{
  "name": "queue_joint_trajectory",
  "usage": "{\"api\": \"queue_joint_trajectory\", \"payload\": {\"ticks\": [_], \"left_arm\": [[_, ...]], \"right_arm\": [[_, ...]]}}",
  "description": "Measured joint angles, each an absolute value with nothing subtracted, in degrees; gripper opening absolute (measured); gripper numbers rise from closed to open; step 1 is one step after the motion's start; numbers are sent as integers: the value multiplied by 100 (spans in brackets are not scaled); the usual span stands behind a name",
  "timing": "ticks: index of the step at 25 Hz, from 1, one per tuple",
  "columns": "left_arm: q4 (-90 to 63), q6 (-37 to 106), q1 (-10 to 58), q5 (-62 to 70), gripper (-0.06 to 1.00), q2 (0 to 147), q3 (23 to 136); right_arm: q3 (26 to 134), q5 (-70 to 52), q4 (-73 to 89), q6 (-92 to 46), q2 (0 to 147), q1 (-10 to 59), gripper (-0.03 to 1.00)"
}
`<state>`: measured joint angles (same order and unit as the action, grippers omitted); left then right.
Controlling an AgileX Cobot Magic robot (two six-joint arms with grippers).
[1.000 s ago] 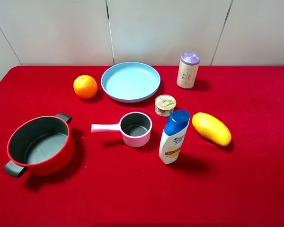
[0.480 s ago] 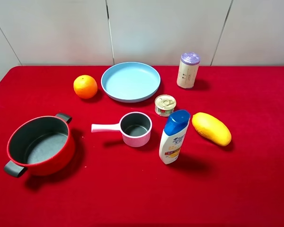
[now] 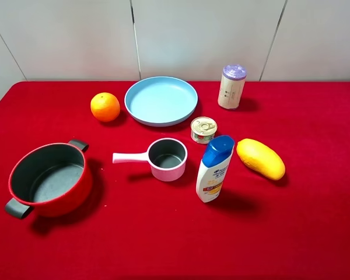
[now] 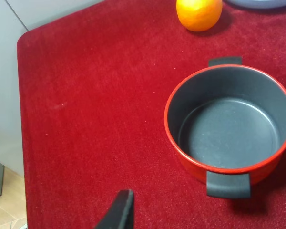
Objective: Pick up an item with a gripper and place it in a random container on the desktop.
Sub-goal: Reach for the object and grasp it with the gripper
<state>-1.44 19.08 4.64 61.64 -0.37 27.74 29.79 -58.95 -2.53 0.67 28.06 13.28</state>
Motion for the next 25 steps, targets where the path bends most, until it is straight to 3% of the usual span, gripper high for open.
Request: {"api": "queue_joint_trajectory", "payload": {"ticks": [25], "left_arm": [[-144, 1908, 464, 6163, 98, -37, 2774]], "right_arm": [[4323, -5756, -146, -2205, 5844, 1328, 69]]}}
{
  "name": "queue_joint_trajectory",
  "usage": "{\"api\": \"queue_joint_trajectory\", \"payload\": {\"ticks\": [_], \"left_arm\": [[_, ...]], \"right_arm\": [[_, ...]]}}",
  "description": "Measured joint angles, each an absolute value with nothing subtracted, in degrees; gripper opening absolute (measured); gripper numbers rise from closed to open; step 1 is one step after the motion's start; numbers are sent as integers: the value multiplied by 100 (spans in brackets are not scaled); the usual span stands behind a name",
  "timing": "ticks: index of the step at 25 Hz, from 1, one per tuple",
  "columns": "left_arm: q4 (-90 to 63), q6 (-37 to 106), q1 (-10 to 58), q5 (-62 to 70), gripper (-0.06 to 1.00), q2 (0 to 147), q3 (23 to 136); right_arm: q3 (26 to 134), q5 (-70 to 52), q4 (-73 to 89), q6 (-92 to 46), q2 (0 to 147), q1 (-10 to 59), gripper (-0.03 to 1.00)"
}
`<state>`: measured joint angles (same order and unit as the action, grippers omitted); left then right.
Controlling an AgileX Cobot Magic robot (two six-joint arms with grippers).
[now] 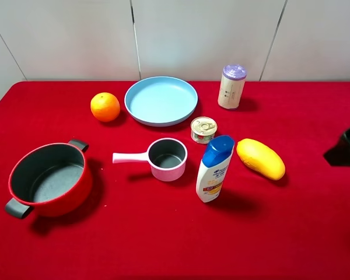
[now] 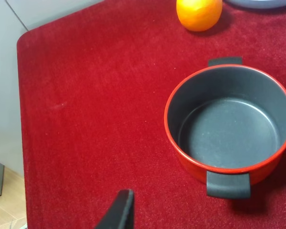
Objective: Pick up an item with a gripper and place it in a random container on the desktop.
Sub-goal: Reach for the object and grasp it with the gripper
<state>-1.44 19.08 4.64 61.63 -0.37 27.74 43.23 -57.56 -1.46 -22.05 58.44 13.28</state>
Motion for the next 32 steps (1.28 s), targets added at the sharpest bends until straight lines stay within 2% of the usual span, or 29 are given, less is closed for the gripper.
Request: {"api": "queue_joint_trajectory", "payload": {"ticks": [14, 32], "left_arm": [[-144, 1908, 464, 6163, 98, -37, 2774], [-144, 1908, 464, 6163, 98, -37, 2774]], "right_arm": [[5209, -5522, -466, -2551, 7472, 1328, 69], [5278, -4480, -578, -2614, 8842, 1328, 69]]}}
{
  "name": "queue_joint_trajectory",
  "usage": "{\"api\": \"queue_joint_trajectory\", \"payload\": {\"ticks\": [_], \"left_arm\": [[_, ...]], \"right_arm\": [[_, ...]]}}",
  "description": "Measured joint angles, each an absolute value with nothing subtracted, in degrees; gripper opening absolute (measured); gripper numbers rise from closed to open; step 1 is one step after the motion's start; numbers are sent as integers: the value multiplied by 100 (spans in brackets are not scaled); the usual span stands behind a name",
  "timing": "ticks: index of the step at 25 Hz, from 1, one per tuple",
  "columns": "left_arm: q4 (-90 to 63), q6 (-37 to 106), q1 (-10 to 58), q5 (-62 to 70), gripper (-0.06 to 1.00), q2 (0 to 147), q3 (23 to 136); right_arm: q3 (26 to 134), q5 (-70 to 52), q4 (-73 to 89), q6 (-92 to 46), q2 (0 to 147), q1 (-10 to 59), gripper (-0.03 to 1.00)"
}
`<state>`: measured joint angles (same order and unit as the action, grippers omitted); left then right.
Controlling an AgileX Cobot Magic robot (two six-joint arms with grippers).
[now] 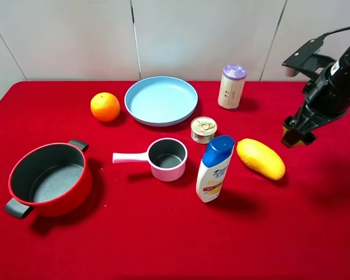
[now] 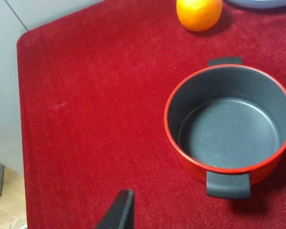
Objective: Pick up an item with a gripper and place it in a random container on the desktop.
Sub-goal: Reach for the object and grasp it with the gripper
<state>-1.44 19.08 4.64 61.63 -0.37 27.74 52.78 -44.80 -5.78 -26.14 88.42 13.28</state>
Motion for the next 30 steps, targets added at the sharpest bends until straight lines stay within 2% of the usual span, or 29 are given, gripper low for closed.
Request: {"api": "queue_joint_trajectory", "payload": {"ticks": [30], "left_arm": [[-144, 1908, 464, 6163, 98, -37, 2774]], "right_arm": [[5283, -3789, 145, -2810, 10277, 1328, 69]]}}
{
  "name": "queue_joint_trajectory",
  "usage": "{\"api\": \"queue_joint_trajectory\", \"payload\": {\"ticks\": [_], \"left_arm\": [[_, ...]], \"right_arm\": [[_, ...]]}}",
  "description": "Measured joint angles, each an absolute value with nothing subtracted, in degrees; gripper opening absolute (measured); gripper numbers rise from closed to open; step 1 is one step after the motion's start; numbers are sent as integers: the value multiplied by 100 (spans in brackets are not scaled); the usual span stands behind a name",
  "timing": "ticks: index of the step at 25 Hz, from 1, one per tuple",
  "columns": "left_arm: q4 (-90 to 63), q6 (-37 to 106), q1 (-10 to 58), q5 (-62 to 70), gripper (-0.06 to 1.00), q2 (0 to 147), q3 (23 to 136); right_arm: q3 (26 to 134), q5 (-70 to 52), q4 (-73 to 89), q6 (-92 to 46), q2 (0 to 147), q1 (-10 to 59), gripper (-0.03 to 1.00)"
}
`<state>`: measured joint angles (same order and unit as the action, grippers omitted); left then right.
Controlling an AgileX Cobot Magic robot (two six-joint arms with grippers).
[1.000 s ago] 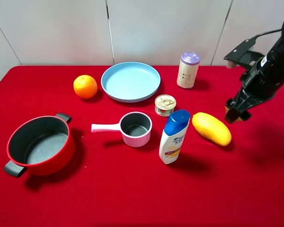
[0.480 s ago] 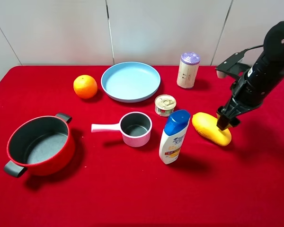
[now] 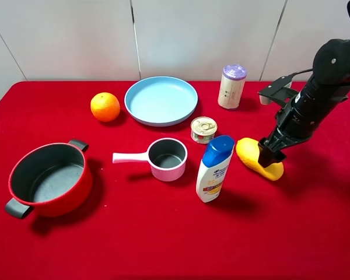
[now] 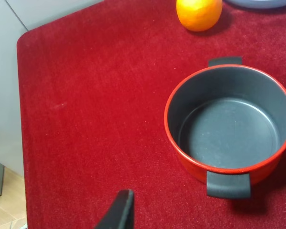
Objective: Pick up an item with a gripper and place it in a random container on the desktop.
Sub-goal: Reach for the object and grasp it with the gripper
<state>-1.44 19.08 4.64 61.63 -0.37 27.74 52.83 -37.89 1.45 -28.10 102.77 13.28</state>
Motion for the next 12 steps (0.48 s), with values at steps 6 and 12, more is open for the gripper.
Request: {"api": "queue_joint_trajectory", "payload": {"ticks": [6, 12], "left_arm": [[-144, 1908, 464, 6163, 98, -37, 2774], [-144, 1908, 464, 6163, 98, -37, 2774]], "right_arm": [[5293, -3641, 224, -2842, 10551, 1328, 69], [5293, -3488, 297, -2872, 10722, 1328, 69]]}}
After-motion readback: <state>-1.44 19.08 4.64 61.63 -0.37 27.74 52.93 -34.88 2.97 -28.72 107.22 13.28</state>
